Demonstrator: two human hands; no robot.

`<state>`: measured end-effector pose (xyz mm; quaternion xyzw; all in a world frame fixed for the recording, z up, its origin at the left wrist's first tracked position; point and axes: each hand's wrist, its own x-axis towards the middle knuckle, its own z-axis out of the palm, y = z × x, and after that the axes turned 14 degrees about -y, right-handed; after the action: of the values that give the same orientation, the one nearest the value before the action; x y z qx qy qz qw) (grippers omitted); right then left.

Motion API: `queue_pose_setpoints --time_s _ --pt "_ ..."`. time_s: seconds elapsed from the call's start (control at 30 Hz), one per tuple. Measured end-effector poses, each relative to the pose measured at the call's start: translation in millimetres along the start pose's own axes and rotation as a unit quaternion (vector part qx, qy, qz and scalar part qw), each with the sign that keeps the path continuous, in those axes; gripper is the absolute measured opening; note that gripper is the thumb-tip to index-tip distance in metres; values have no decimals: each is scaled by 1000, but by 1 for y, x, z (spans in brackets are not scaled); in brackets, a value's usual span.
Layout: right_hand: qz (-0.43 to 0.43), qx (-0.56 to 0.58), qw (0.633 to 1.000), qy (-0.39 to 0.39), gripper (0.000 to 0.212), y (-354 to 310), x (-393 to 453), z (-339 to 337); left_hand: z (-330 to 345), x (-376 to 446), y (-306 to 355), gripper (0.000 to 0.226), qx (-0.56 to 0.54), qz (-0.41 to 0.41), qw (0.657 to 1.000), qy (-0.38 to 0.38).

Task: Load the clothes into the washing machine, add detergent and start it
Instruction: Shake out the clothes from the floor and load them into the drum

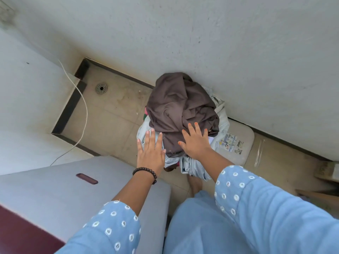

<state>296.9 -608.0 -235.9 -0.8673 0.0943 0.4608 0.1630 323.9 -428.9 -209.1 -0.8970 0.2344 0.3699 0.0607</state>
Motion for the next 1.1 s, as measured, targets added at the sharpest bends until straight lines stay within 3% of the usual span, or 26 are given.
queue_pose_setpoints --time_s 0.23,0.4,0.47,0.6,0.63,0.7,0.83,1.1 --pt "-9 105 992 -72 59 -4 25 1 16 18 0 56 -7 25 999 -24" --pt "-28 207 977 -39 43 -5 31 -7 16 19 1 56 -12 25 999 -34" --pt "-48 301 953 8 35 -6 27 -17 13 16 2 60 -17 21 999 -36" --pt "-78 488 867 68 6 -13 6 -46 1 7 1 64 -38 15 999 -26" --pt "-88 513 851 69 7 -16 -1 -54 -3 4 0 66 -39 12 999 -24" --pt "-104 544 830 67 19 -21 -15 -70 -11 -2 -1 70 -24 5 999 -20" --pt "-152 582 795 75 17 -32 -58 -100 -22 -19 -2 83 -42 -18 999 -6" --pt "-300 633 712 52 18 -34 -159 -139 -39 -51 3 101 -201 -82 976 21"
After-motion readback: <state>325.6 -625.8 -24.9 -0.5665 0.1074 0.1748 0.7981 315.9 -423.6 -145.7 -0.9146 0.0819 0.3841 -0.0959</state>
